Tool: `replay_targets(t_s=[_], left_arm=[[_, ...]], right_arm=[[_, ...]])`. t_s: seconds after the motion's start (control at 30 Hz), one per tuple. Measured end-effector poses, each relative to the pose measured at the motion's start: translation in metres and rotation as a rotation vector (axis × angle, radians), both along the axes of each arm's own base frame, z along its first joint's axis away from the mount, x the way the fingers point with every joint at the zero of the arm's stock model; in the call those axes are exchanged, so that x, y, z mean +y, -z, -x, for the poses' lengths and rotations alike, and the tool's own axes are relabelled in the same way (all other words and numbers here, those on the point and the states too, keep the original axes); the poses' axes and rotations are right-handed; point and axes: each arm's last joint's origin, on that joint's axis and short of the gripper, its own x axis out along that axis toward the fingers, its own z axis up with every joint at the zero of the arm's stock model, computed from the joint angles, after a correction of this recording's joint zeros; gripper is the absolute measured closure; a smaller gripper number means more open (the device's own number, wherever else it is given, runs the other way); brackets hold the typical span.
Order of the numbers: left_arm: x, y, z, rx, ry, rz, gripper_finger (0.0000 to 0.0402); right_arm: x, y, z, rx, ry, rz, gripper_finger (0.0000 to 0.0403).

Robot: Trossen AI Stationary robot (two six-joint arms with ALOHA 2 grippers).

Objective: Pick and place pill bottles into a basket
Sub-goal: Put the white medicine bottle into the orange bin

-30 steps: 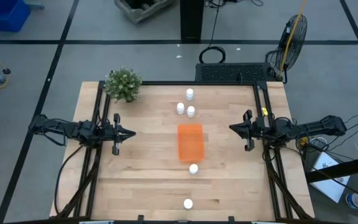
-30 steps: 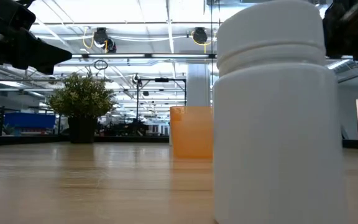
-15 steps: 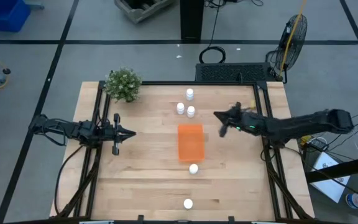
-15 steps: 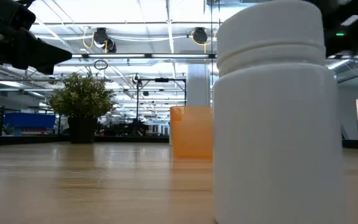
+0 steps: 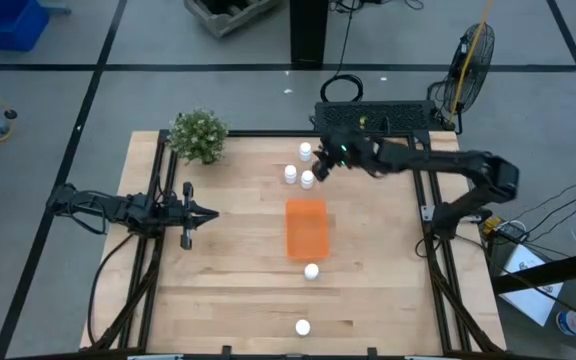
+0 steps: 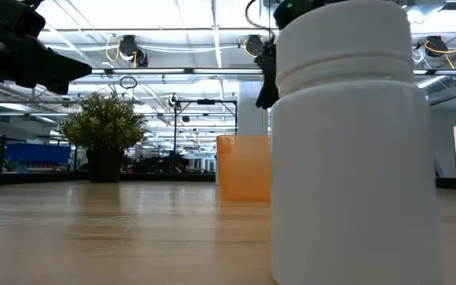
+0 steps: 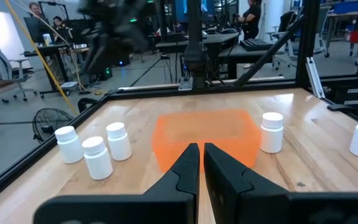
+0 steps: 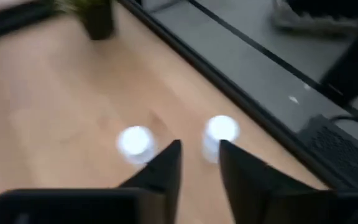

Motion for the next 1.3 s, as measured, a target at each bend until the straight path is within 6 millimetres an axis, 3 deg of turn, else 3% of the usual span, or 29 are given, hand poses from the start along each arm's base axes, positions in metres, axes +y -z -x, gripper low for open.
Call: replay_targets(t_s=[0.2,0.4,0.57,0.77,1.3], left_arm=[[0.000,0.000,0.000,-0.002,0.001,0.000,0.0371],[0.000,0.000,0.000,-0.003,0.003,0.001,0.0371],[0.000,0.000,0.000,-0.001,0.003,0.000,0.0371],[0.000,0.000,0.000,-0.001,0.004,0.000,0.0371],[0.000,0.000,0.000,-0.003,0.003,0.001,0.0371]], right_arm=[[-0.040,0.004,-0.032,0.019,0.042,-0.115,0.0154],[-0.062,0.030,-0.055,0.051,0.098,-0.194,0.0094],[-0.070,0.050,-0.058,0.091,0.137,-0.233,0.0083],[-0.072,0.051,-0.059,0.123,0.150,-0.176,0.0083],[-0.068,0.066,-0.053,0.158,0.162,-0.222,0.0083]])
